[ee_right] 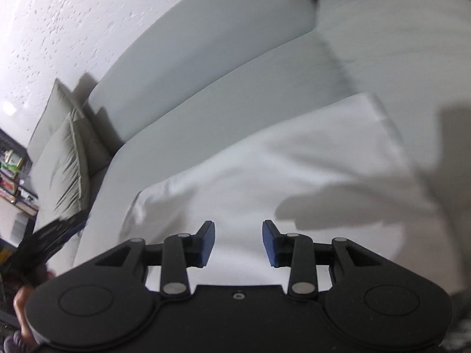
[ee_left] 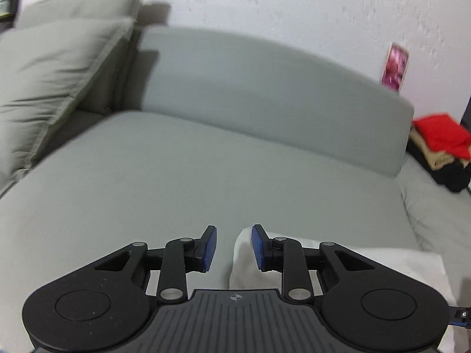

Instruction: Fold clothes

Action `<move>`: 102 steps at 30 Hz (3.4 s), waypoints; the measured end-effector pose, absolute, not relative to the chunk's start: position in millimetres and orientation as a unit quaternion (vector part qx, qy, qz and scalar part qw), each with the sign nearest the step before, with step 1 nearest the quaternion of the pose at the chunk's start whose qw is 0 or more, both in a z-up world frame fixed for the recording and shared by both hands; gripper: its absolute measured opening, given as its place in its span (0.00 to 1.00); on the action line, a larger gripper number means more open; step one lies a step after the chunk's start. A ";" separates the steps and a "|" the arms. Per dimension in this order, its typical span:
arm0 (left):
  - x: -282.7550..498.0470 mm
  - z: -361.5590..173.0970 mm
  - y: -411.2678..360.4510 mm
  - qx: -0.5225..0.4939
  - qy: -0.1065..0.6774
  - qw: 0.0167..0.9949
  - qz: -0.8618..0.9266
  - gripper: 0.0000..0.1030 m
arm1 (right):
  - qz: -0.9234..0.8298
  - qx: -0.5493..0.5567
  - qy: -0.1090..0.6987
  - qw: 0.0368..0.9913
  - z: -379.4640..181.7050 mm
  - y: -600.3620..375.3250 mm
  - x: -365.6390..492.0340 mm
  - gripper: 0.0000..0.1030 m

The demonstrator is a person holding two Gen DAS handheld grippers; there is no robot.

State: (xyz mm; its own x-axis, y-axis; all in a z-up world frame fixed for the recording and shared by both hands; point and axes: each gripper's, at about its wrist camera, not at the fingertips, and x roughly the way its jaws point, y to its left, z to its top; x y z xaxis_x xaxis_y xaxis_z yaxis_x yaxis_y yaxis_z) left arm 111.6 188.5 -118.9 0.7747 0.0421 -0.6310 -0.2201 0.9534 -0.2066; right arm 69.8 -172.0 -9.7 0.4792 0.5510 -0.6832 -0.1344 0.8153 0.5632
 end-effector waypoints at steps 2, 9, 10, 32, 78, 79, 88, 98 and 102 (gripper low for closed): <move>133.6 -133.7 203.2 -0.174 0.355 0.917 0.046 0.24 | 0.218 0.220 0.472 0.825 -14.7 -153.8 74.8 0.34; 165.9 -172.0 238.6 -0.308 0.401 0.863 0.008 0.25 | 0.202 0.213 0.494 0.818 -23.4 -132.5 66.0 0.33; 169.5 -174.8 239.2 -0.316 0.407 0.857 0.001 0.26 | 0.202 0.215 0.494 0.818 -23.2 -134.1 64.2 0.33; 168.0 -164.9 261.3 -0.319 0.349 0.873 0.122 0.00 | 0.196 0.196 0.489 0.827 -26.2 -127.2 69.3 0.33; 69.7 -171.2 58.4 0.070 0.413 0.893 0.164 0.23 | 0.032 0.233 0.410 0.881 -45.4 -268.7 66.1 0.00; 62.1 -168.6 63.6 0.063 0.414 0.891 0.175 0.23 | 0.001 0.225 0.410 0.884 -45.4 -281.5 62.7 0.00; -7.5 -117.7 121.3 -0.086 0.357 0.914 0.171 0.15 | 0.005 0.216 0.407 0.888 0.2 -322.9 1.6 0.17; 26.7 -127.9 41.8 -0.007 0.342 0.939 0.022 0.15 | 0.209 0.144 0.348 0.902 -3.3 -239.7 -9.9 0.21; 41.2 -152.9 11.3 0.063 0.393 0.918 0.000 0.18 | 0.218 0.094 0.370 0.898 -14.4 -198.9 -2.4 0.21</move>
State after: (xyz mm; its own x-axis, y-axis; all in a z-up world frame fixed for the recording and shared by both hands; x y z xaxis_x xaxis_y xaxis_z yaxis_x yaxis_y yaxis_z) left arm 41.2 11.3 -152.9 0.6918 0.0488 -0.7205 0.0496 0.9922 0.1148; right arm -2.4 -198.9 -14.4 0.6305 0.4616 -0.6241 -0.3218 0.8871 0.3310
